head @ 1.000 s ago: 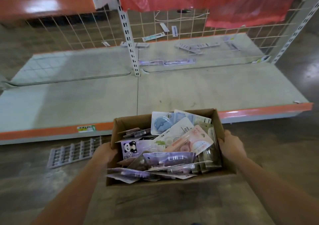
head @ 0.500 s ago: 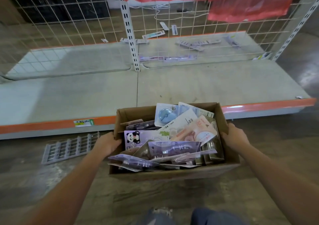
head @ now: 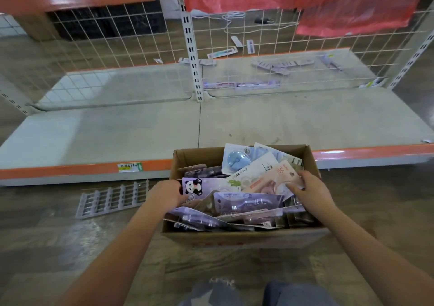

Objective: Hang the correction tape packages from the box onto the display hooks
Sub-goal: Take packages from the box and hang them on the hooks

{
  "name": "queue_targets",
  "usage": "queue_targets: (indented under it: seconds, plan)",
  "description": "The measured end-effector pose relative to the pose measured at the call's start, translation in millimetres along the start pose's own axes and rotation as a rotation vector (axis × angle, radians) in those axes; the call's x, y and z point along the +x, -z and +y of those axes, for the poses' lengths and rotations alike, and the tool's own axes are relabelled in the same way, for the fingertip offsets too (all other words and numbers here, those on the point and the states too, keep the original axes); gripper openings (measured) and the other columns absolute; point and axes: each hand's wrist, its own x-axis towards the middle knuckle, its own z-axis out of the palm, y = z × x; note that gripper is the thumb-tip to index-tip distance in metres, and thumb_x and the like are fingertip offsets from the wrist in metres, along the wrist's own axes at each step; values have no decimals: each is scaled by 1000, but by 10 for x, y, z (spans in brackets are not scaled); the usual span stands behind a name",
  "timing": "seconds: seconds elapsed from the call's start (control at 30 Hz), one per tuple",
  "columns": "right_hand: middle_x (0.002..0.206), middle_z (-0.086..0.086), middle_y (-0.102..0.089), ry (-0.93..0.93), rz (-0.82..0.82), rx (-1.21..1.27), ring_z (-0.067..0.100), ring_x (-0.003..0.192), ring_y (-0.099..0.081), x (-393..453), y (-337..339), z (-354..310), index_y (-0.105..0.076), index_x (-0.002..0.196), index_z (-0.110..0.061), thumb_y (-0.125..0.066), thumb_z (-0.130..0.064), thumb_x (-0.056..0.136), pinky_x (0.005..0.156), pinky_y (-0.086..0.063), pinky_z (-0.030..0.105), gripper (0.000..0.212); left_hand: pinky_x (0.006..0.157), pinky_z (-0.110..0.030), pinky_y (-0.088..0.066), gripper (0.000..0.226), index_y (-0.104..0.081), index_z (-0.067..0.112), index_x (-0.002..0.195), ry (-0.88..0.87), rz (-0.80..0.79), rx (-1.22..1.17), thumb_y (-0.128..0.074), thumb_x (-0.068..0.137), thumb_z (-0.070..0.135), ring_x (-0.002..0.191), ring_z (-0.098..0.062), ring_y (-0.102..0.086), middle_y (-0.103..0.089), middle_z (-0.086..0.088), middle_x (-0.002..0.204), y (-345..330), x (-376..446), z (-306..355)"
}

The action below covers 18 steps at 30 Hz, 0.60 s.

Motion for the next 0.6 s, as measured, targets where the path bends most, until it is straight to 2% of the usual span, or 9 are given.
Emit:
queue_targets:
  seconds: [0.07,0.13,0.2,0.27,0.33,0.4,0.47,0.53,0.6]
  plan:
    - [124,6,-60,-16,-1,-17,25,111,-59,16,-11,12,-50,123,-13,-63,-24,90,83,-54,37,38,72,-24,-44,27,-65,15,106,36,-17,-3,-57,91,37,84,-14,-59,-63,0,93,41,46,33]
    - [120,4,-60,-45,-10,51,24,108,-60,18,13,-12,-50,121,-13,-63,-22,89,76,-53,32,36,73,-23,-44,21,-63,13,101,39,10,-77,-59,91,31,84,-16,-58,-60,0,89,89,63,63]
    - [112,-2,-57,-51,12,166,19,101,-59,22,54,-73,-50,120,-14,-64,-19,89,67,-50,23,34,66,-20,-38,12,-57,16,96,-16,77,-206,-59,91,27,83,-14,-53,-57,1,91,151,62,73]
    - [108,-3,-56,-46,64,296,14,96,-57,65,98,-166,-50,117,-16,-65,-16,88,63,-48,17,33,62,-18,-33,9,-54,20,92,-74,111,-427,-62,91,24,88,-12,-53,-59,2,96,221,66,92]
    - [108,0,-58,-40,96,430,15,94,-57,155,92,-271,-49,112,-17,-66,-10,87,60,-47,16,31,69,-21,-38,8,-56,20,95,-111,108,-654,-63,90,21,95,-13,-56,-62,3,100,278,107,162]
    - [109,5,-61,-47,107,528,17,93,-58,232,15,-365,-51,108,-15,-66,-6,86,58,-44,16,28,73,-25,-47,11,-56,16,100,-101,58,-918,-62,91,17,92,-16,-58,-63,-4,103,325,156,274]
    - [109,4,-64,-47,43,537,18,95,-61,246,-79,-421,-54,111,-14,-64,-12,88,62,-47,20,25,70,-25,-52,13,-55,16,102,-56,-75,-1216,-61,91,12,87,-16,-60,-63,-9,105,356,167,379]
    - [109,1,-67,-1,-127,548,18,100,-63,213,-170,-394,-59,111,-19,-62,-22,90,78,-55,31,21,71,-25,-53,20,-55,15,104,-56,-169,-1361,-62,89,3,89,-15,-62,-63,-7,105,346,179,433]
    - [110,0,-67,-17,-287,580,19,105,-62,171,-232,-307,-59,110,-23,-65,-25,88,92,-52,41,23,73,-23,-57,29,-54,10,109,-51,-193,-1486,-61,86,-7,91,-16,-64,-65,-7,102,304,189,444]
